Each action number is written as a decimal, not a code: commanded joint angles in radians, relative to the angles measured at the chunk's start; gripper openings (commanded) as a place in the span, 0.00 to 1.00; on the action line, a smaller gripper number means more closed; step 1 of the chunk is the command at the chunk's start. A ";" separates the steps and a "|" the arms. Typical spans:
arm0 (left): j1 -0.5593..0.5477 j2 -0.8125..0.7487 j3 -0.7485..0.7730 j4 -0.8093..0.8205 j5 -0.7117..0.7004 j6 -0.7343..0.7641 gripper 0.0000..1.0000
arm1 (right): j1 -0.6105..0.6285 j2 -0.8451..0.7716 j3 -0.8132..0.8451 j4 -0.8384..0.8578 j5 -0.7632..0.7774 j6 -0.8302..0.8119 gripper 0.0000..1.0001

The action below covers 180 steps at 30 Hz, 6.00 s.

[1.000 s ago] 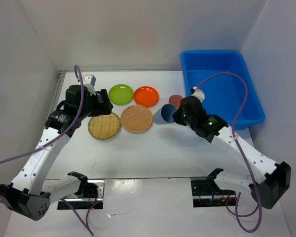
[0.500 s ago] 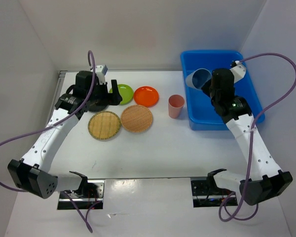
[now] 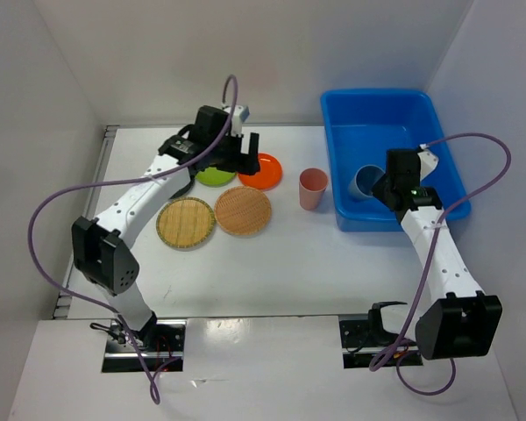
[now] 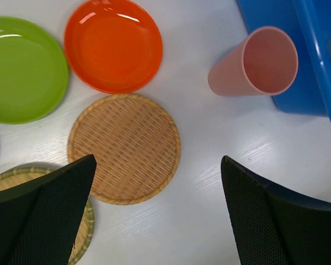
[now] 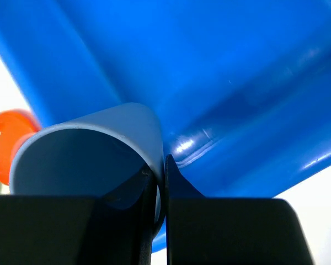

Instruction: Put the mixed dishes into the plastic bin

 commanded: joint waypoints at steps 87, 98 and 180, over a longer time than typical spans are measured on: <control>-0.286 0.613 0.627 -0.077 -0.337 -0.031 0.00 | 0.086 -0.051 0.175 0.025 -0.214 -0.137 0.74; -0.315 0.392 0.551 -0.127 -0.380 -0.031 0.00 | 0.215 -0.061 0.106 0.143 -0.311 -0.146 0.73; -0.100 -0.079 -0.094 0.112 -0.347 -0.139 0.98 | 0.050 -0.107 0.157 -0.016 0.086 -0.100 0.00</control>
